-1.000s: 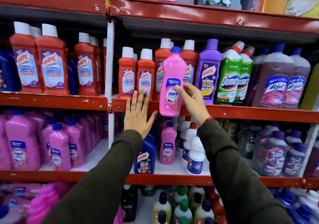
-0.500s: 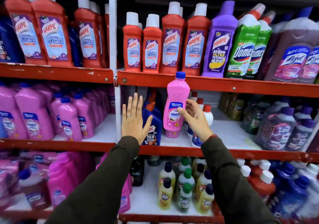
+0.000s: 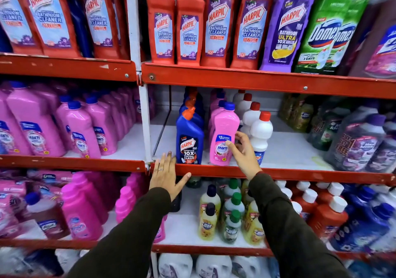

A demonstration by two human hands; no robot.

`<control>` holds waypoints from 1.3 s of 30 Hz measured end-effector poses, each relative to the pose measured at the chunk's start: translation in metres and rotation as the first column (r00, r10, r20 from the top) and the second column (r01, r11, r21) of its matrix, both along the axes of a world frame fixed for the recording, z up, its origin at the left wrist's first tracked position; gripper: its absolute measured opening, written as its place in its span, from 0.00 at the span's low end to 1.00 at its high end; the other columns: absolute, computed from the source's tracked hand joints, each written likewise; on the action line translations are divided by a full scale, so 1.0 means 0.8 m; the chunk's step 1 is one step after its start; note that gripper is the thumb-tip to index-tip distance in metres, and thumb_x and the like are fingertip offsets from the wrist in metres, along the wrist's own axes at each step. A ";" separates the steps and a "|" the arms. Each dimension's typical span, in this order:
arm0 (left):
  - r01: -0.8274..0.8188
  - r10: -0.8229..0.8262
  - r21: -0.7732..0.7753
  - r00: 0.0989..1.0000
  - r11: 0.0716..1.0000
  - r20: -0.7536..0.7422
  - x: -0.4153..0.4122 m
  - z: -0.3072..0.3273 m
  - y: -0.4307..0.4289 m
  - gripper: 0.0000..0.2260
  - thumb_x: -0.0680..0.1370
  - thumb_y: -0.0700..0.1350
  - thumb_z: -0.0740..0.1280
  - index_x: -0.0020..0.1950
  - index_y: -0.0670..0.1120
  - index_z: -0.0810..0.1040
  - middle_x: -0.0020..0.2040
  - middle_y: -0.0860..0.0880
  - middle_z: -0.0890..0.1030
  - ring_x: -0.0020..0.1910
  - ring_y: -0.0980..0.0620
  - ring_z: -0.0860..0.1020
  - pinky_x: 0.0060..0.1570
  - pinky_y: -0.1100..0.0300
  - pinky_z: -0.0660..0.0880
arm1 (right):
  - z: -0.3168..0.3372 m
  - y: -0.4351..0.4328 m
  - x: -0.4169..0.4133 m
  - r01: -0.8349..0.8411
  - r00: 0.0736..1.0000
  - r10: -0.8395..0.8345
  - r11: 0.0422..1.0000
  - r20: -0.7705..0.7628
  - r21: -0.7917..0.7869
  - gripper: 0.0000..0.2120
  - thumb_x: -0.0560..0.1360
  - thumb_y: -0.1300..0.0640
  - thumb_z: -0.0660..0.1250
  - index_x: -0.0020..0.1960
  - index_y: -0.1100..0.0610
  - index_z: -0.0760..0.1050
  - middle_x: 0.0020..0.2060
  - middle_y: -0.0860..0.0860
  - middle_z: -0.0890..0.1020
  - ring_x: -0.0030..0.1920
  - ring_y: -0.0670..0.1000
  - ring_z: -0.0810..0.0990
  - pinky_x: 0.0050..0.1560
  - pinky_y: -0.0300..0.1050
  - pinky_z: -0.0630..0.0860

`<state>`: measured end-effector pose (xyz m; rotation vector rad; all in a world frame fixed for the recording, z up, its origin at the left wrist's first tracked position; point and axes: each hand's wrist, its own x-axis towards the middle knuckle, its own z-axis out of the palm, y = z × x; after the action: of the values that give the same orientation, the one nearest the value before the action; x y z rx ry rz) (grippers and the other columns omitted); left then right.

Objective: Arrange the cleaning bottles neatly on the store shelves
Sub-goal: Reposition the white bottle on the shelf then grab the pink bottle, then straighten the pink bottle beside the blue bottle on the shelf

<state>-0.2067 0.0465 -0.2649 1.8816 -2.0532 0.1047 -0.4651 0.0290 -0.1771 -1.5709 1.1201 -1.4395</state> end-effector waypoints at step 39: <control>0.036 -0.131 -0.131 0.494 0.991 -0.859 -0.029 0.050 0.005 0.30 0.83 0.62 0.54 0.81 0.50 0.57 0.81 0.46 0.61 0.78 0.52 0.63 0.71 0.61 0.60 | -0.053 0.054 0.072 0.319 0.943 -0.332 0.919 -0.017 -0.230 0.19 0.84 0.49 0.60 0.74 0.47 0.69 0.66 0.45 0.75 0.68 0.44 0.74 0.70 0.40 0.72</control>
<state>-0.2303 0.0505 -0.2251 1.2990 -1.3450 -0.6508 -0.4075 0.0722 -0.2197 -1.6409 1.3395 -1.8056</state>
